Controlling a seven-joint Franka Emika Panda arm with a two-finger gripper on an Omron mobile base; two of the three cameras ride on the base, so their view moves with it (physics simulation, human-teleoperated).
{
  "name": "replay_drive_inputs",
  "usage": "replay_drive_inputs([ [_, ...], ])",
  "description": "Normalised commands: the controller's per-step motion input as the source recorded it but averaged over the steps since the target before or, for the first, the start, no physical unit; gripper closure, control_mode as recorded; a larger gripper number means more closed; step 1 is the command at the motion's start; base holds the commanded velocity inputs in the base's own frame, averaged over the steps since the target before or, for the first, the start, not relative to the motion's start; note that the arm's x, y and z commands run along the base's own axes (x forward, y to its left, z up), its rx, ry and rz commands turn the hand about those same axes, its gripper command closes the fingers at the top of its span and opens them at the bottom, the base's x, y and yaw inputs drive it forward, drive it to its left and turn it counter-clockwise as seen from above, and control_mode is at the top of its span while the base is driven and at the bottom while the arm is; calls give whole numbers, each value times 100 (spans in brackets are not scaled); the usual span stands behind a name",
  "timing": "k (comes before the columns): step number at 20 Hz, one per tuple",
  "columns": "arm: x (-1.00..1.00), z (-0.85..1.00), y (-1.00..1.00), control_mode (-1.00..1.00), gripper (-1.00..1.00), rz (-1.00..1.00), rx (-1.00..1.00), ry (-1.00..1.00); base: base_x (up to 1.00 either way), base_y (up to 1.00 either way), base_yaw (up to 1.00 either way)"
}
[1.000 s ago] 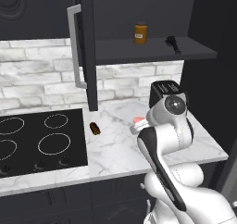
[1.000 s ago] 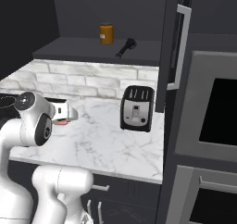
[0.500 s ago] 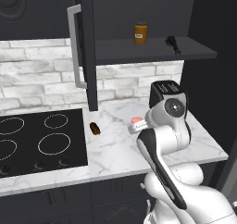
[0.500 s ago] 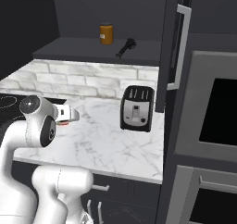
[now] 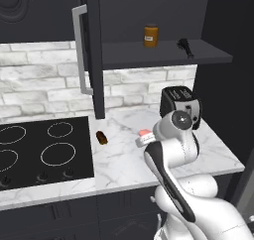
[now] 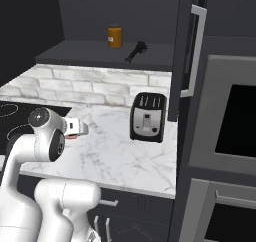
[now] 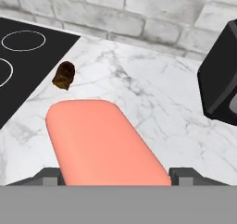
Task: Pick the bar soap and dish brush from the cabinet and place them on the counter.
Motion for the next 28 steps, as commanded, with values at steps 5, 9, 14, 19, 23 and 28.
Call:
replay_drive_inputs([
  [5, 28, -22, 0, -100, 100, 0, 1, -5, 0, 0, 0],
  [9, 25, -29, 0, -100, 100, 0, 0, 0, 0, 0, 0],
  [14, 28, -33, 0, -100, 100, 0, 0, 0, 0, 0, 0],
  [19, 32, -40, 0, -100, 100, 0, 0, 3, 0, 0, 0],
  [23, 31, -44, 0, -100, 100, 0, 0, 3, 0, 0, 0],
  [28, 30, -45, 0, -100, 100, 0, 0, 3, 0, 0, 0],
])
